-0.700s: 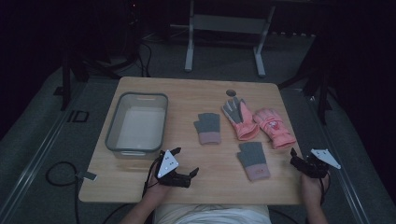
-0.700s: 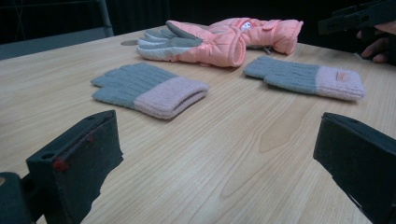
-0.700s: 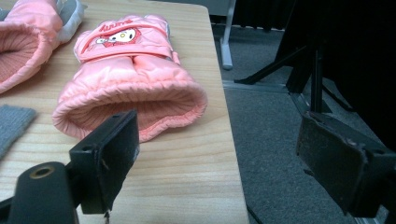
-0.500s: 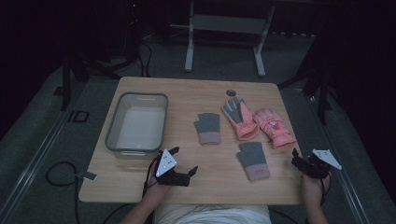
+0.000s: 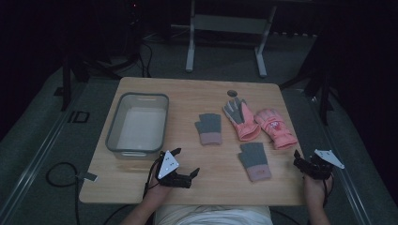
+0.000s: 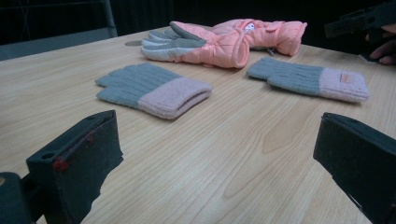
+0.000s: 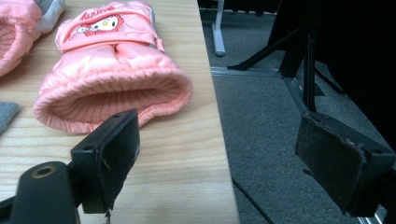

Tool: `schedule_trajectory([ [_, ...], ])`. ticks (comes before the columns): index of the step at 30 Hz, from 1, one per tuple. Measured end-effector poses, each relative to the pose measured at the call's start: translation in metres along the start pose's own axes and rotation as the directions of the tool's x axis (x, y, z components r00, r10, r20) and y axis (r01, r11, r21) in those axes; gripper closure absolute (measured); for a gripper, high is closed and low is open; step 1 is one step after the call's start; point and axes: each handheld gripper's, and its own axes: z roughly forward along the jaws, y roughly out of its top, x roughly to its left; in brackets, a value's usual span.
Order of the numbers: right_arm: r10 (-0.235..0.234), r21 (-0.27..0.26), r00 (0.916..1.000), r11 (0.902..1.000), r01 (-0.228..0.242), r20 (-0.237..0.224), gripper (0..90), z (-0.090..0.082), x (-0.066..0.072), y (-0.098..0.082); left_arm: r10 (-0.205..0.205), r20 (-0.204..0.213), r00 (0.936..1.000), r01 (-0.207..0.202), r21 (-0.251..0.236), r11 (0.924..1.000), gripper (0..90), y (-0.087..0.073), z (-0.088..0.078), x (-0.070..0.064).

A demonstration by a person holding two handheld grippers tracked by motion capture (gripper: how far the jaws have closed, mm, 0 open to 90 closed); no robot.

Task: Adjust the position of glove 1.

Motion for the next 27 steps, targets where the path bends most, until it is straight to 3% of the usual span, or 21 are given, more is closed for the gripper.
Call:
schedule_trajectory([
  [6, 0.038, -0.011, 0.9993, 0.9992, -0.038, -0.005, 13.9, -0.006, -0.009, 0.007, -0.001, 0.001, 1.0, 0.001, -0.003, 1.0, 0.4, 0.0, 0.0, 0.0],
  [13, 0.004, -0.018, 0.9997, 0.9998, -0.004, -0.026, 13.9, -0.012, -0.005, 0.021, 0.0, 0.0, 1.0, 0.0, -0.004, 1.0, 0.4, 0.0, 0.0, 0.0],
  [27, -0.007, -0.076, 0.9986, 0.9971, 0.003, -0.052, 13.9, -0.029, 0.002, 0.05, 0.004, 0.001, 1.0, -0.004, -0.003, 1.0, 0.4, 0.0, 0.0, 0.0],
])
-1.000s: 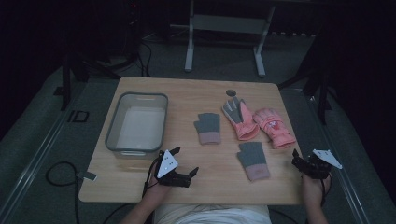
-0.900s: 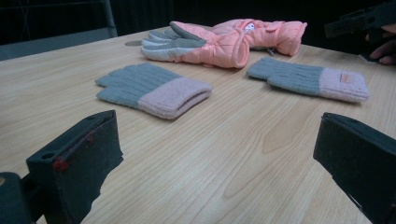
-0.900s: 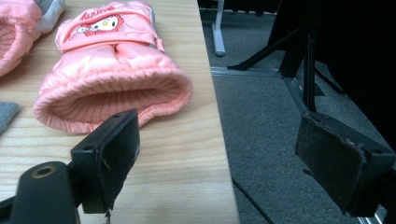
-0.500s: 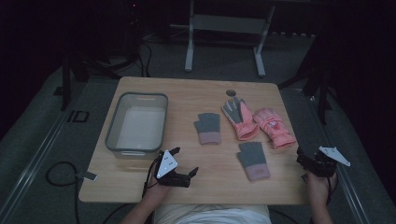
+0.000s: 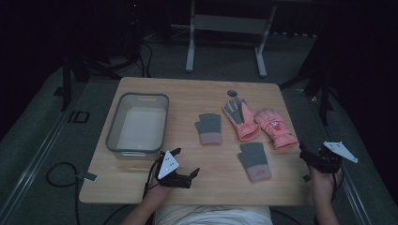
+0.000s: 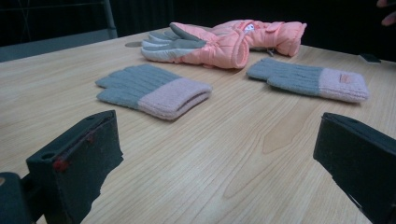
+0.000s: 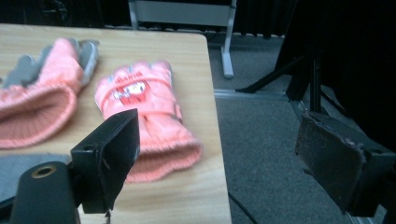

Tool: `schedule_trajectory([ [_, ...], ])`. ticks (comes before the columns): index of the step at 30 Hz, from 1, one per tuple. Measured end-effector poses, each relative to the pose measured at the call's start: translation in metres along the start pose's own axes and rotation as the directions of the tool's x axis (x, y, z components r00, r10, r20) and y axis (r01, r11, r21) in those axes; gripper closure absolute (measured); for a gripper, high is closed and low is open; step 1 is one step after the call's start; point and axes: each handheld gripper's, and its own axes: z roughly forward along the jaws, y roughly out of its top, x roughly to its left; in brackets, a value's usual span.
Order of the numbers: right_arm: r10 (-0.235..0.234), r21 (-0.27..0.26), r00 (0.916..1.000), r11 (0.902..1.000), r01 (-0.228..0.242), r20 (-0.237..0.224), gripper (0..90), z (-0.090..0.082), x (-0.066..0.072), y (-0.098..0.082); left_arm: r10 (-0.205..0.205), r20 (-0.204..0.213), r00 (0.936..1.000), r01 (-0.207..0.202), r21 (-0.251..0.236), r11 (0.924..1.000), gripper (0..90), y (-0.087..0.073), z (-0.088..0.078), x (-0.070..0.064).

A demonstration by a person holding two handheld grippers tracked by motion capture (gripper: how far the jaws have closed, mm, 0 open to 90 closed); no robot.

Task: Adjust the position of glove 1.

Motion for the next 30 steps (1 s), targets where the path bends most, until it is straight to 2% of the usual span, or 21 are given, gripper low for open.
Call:
schedule_trajectory([
  [3, -0.003, -0.031, 0.9999, 0.9995, 0.003, -0.015, 13.9, -0.005, 0.004, 0.013, -0.001, 0.0, 1.0, 0.001, 0.001, 1.0, 0.4, 0.0, 0.0, 0.0],
  [8, -0.011, -0.05, 0.9994, 0.9987, 0.01, -0.033, 14.1, -0.008, 0.011, 0.027, -0.003, 0.0, 1.0, 0.003, 0.002, 1.0, 0.4, 0.0, 0.0, 0.0],
  [9, -0.018, -0.073, 0.9992, 0.9972, 0.015, -0.037, 14.1, -0.009, 0.015, 0.037, -0.003, 0.0, 1.0, 0.003, 0.002, 1.0, 0.4, 0.0, 0.0, 0.0],
  [13, -0.026, -0.108, 0.9988, 0.994, 0.021, -0.042, 14.2, -0.011, 0.021, 0.054, -0.003, 0.0, 1.0, 0.003, -0.001, 1.0, 0.4, 0.0, 0.0, 0.0],
  [17, -0.036, -0.106, 0.9988, 0.9939, 0.032, -0.034, 14.2, -0.011, 0.028, 0.066, -0.006, -0.001, 1.0, 0.006, -0.001, 1.0, 0.4, 0.0, 0.0, 0.001],
  [18, -0.034, -0.107, 0.9982, 0.9938, 0.028, -0.049, 13.3, -0.01, 0.033, 0.074, -0.006, -0.002, 1.0, 0.006, -0.003, 1.0, 0.4, 0.0, 0.0, 0.0],
  [23, -0.055, -0.112, 0.9975, 0.9924, 0.05, -0.045, 13.1, -0.009, 0.043, 0.085, -0.003, 0.002, 1.0, 0.003, -0.002, 1.0, 0.4, 0.0, 0.0, 0.0],
  [24, -0.069, -0.105, 0.9954, 0.9925, 0.062, -0.066, 15.1, -0.009, 0.048, 0.09, 0.0, 0.001, 1.0, 0.0, -0.002, 1.0, 0.4, 0.0, 0.0, 0.0],
  [26, -0.07, -0.098, 0.9941, 0.9933, 0.062, -0.082, 16.0, -0.009, 0.049, 0.092, 0.001, 0.003, 1.0, -0.001, 0.0, 1.0, 0.4, 0.0, 0.0, 0.0],
  [27, -0.06, -0.089, 0.9927, 0.9948, 0.05, -0.105, 16.2, -0.008, 0.051, 0.094, 0.0, 0.003, 1.0, 0.0, -0.001, 1.0, 0.4, 0.0, 0.0, 0.0],
  [28, -0.045, -0.063, 0.9881, 0.9974, 0.036, -0.147, 17.6, -0.008, 0.052, 0.096, 0.0, 0.002, 1.0, 0.0, -0.002, 1.0, 0.4, 0.0, 0.0, 0.0],
  [29, -0.02, -0.034, 0.977, 0.9993, 0.014, -0.212, 18.1, -0.006, 0.054, 0.098, 0.002, 0.002, 1.0, -0.002, -0.003, 1.0, 0.4, 0.0, 0.0, 0.0],
  [30, -0.02, -0.034, 0.977, 0.9993, 0.014, -0.212, 18.1, -0.006, 0.054, 0.098, 0.002, 0.002, 1.0, -0.002, -0.003, 1.0, 0.4, 0.0, 0.0, 0.0],
])
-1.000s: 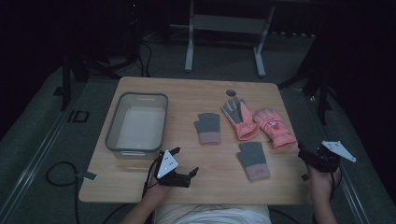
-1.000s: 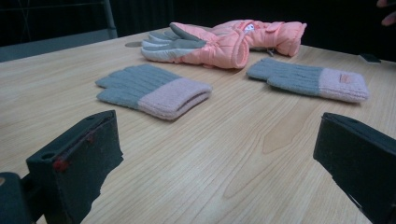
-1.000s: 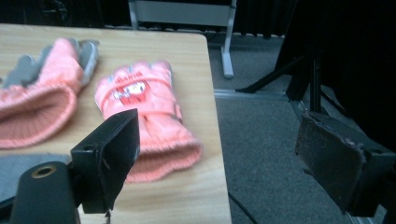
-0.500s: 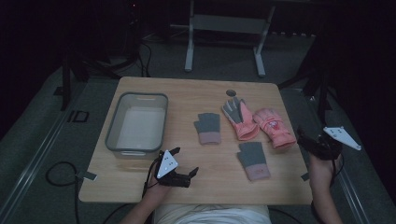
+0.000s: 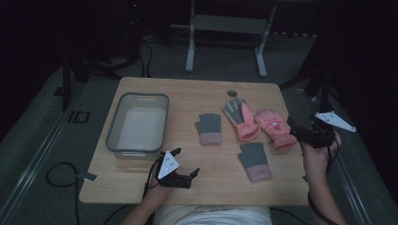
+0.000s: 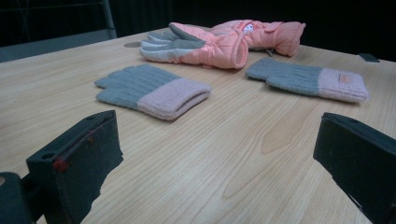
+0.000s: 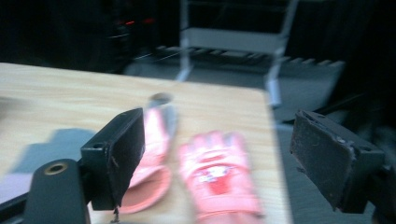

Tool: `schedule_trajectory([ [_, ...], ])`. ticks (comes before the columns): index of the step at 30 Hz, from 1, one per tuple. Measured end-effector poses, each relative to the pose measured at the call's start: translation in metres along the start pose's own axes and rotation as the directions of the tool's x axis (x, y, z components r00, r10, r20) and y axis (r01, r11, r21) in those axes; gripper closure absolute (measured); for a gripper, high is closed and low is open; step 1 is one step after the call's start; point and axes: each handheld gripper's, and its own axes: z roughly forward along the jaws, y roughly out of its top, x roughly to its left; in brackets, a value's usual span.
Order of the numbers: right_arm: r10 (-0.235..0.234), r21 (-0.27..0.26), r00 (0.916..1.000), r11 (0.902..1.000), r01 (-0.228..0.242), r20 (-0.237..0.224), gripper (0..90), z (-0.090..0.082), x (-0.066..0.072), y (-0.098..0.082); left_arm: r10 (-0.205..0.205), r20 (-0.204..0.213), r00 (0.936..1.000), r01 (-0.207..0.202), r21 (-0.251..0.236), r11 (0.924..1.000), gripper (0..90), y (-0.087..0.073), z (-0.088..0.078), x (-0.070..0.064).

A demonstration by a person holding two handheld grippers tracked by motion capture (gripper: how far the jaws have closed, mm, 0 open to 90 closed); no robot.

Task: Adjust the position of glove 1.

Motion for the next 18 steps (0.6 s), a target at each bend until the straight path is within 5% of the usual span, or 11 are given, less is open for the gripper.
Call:
schedule_trajectory([
  [11, -0.085, -0.024, 0.9948, 0.9962, 0.083, -0.056, 11.0, 0.014, 0.034, 0.012, -0.001, 0.002, 1.0, 0.001, 0.0, 1.0, 0.4, 0.0, 0.0, 0.0],
  [18, -0.126, -0.014, 0.9781, 0.9921, 0.125, -0.166, 11.1, 0.032, 0.066, 0.02, 0.0, 0.003, 1.0, 0.0, 0.003, 1.0, 0.4, 0.0, 0.0, 0.0],
])
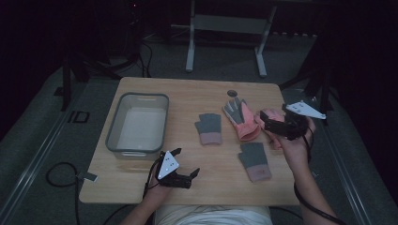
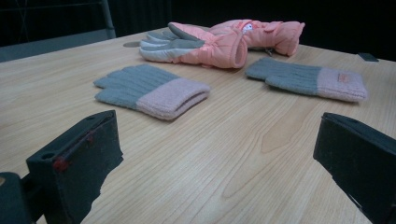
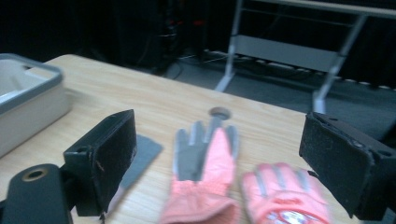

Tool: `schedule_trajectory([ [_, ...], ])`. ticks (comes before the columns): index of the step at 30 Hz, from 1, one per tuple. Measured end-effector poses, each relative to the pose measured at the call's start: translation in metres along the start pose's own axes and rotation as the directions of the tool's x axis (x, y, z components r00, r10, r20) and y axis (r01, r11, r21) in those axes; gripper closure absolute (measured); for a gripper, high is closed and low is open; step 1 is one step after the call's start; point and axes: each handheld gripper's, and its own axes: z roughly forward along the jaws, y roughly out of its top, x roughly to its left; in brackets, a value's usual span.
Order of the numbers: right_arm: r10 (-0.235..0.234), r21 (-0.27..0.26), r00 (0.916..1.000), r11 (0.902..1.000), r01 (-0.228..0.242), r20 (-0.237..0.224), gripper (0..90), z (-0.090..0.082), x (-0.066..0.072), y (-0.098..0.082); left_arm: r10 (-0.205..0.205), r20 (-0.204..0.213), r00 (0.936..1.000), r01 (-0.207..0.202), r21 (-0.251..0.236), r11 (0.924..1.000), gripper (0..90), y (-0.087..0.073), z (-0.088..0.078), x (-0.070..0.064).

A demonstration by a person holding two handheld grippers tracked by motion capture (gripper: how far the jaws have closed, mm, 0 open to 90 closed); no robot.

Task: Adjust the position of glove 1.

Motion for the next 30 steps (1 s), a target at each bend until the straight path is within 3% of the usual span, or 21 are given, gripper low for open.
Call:
schedule_trajectory([
  [8, -0.011, 0.017, 0.9962, 0.9998, 0.012, -0.087, 11.8, 0.027, 0.028, 0.006, 0.001, 0.0, 1.0, -0.001, 0.0, 1.0, 0.4, 0.0, 0.0, 0.0],
  [18, -0.048, 0.06, 0.9806, 0.9964, 0.06, -0.19, 15.5, 0.072, 0.063, 0.01, 0.0, 0.006, 1.0, 0.0, -0.002, 1.0, 0.4, 0.0, 0.0, 0.0],
  [23, -0.09, 0.083, 0.9678, 0.9902, 0.112, -0.235, 27.0, 0.095, 0.078, 0.006, 0.001, 0.01, 0.9999, -0.001, 0.0, 1.0, 0.4, 0.0, 0.0, 0.0],
  [30, -0.087, 0.125, 0.9583, 0.9842, 0.125, -0.272, 33.0, 0.125, 0.09, -0.005, 0.003, 0.009, 1.0, -0.003, -0.006, 1.0, 0.4, 0.0, 0.0, -0.001],
])
